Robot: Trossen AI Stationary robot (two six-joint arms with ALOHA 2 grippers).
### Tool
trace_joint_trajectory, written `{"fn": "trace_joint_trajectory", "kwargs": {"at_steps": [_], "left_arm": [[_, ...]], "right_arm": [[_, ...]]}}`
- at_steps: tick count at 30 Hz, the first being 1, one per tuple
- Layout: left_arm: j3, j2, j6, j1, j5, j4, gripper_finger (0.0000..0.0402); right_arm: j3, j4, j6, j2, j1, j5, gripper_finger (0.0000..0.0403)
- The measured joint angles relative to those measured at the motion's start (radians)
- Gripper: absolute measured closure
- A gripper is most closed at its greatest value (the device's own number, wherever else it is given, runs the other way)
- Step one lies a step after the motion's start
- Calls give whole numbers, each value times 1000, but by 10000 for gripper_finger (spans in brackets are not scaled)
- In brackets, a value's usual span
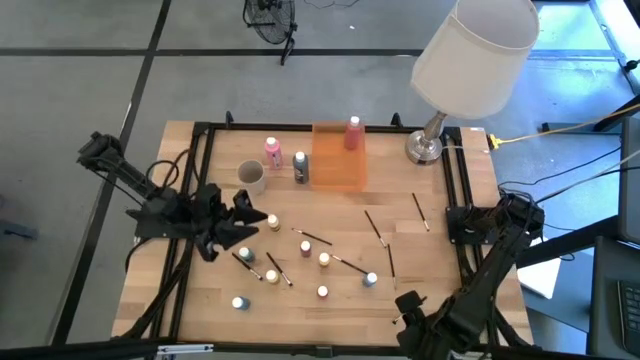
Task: Pick & Place Paint Supplies
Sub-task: Put the silver paint brush into the white cup
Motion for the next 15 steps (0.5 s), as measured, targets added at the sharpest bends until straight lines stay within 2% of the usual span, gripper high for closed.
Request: {"fn": "trace_joint_trajectory", "kwargs": {"at_steps": [9, 15], "left_arm": [[77, 43, 100, -76, -122, 3, 199], [93, 40, 133, -101, -158, -1, 199]], "right_arm": [[-133, 110, -34, 0, -48, 0, 211], [-147, 138, -98, 5, -73, -1, 213]]}}
